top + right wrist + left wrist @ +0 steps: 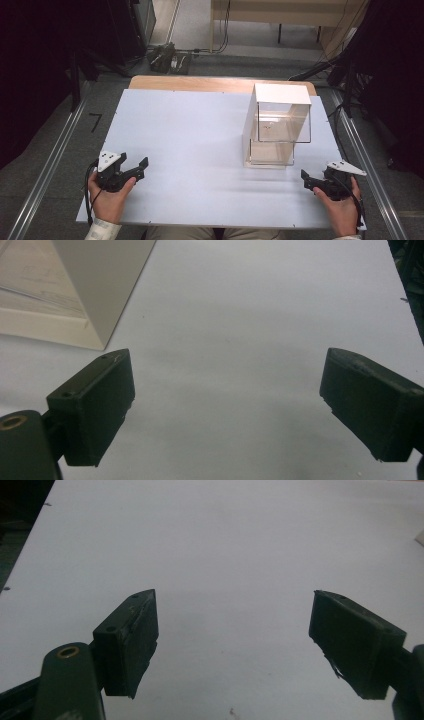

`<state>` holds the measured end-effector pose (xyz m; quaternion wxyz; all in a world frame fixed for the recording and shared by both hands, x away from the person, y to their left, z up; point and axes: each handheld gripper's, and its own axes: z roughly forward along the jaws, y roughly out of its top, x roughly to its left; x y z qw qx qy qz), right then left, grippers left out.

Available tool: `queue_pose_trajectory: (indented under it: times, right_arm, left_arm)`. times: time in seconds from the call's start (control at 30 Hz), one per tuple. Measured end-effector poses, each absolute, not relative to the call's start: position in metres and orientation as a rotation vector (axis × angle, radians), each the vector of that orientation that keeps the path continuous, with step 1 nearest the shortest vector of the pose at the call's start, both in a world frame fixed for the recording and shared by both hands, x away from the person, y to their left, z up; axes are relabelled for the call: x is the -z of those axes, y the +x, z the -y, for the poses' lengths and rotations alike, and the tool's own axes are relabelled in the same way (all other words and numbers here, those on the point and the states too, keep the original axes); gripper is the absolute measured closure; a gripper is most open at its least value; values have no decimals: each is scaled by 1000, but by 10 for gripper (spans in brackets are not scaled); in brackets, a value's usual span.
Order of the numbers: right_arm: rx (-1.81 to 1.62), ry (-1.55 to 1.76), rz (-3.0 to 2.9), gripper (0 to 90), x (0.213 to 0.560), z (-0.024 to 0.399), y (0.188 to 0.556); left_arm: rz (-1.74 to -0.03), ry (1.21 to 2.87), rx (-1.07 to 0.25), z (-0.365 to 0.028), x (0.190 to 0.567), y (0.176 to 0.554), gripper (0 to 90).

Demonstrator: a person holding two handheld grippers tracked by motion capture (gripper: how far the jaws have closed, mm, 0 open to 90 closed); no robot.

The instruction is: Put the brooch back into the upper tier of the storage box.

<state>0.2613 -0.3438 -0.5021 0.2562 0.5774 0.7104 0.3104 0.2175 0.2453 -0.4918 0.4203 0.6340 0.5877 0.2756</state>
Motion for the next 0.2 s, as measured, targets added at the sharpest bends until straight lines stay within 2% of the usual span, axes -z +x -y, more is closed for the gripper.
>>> queue_pose_trajectory:
  times: [0.2]
  right_arm:
    - [-845, 1567, -1929, 59, 502, 345, 261]
  left_arm:
    - [-1485, 1594, -687, -246, 494, 217, 215]
